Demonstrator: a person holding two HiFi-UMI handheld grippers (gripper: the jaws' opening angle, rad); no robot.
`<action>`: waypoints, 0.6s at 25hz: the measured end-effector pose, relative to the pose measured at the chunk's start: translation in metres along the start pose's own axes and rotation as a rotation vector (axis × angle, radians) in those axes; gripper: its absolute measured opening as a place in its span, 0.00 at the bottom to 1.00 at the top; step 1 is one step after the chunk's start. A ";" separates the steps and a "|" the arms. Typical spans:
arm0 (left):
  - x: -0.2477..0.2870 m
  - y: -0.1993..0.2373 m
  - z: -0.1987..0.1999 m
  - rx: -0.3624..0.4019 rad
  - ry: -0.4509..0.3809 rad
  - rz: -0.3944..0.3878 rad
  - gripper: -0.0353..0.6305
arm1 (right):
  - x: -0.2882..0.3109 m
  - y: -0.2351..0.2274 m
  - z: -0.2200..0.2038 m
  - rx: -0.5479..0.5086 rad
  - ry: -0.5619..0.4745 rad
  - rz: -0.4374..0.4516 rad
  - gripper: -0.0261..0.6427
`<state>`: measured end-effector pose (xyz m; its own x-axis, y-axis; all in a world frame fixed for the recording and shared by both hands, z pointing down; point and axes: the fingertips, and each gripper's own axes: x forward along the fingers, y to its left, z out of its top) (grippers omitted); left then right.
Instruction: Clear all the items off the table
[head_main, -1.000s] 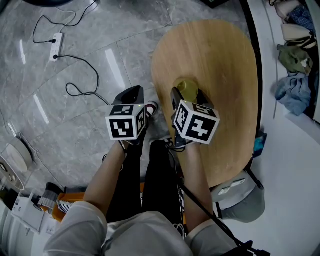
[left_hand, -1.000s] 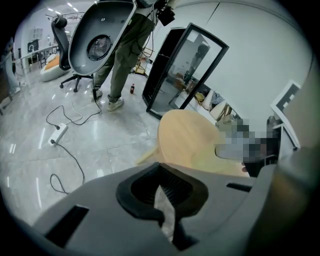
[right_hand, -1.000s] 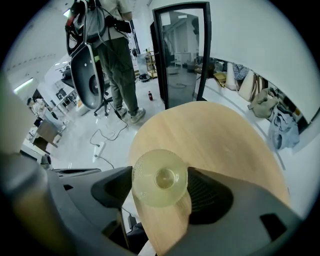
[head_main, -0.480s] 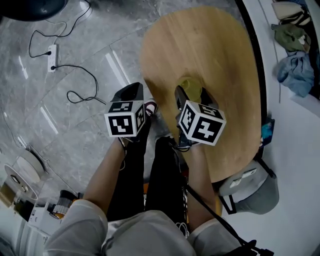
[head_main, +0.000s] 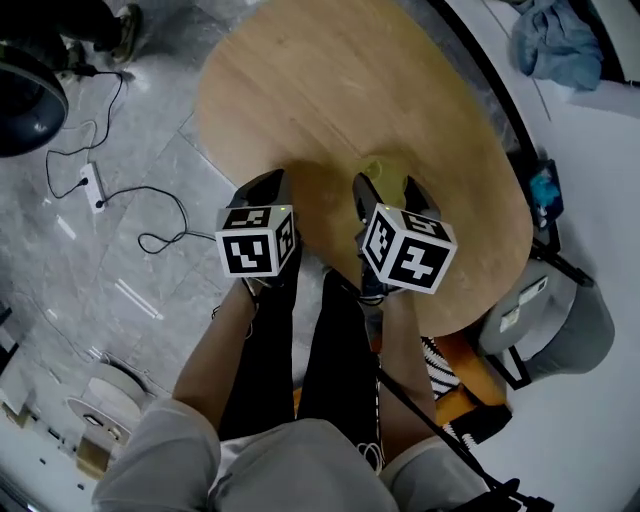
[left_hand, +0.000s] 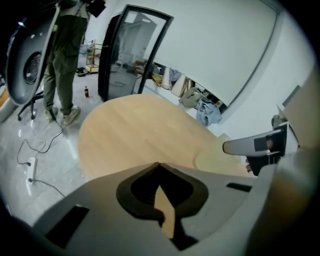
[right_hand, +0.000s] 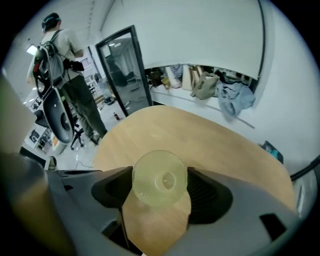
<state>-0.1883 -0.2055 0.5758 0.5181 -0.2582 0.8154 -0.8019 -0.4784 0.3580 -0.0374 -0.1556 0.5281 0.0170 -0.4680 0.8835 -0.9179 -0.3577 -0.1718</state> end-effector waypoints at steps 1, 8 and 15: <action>0.006 -0.016 0.001 0.031 0.006 -0.017 0.06 | -0.005 -0.015 -0.002 0.028 -0.010 -0.014 0.56; 0.027 -0.133 -0.017 0.267 0.061 -0.145 0.06 | -0.054 -0.119 -0.044 0.259 -0.074 -0.110 0.56; 0.044 -0.223 -0.051 0.405 0.114 -0.245 0.06 | -0.099 -0.202 -0.096 0.418 -0.103 -0.205 0.56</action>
<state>-0.0015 -0.0672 0.5552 0.6233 -0.0144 0.7819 -0.4681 -0.8079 0.3582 0.1085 0.0404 0.5173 0.2397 -0.4241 0.8733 -0.6538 -0.7355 -0.1777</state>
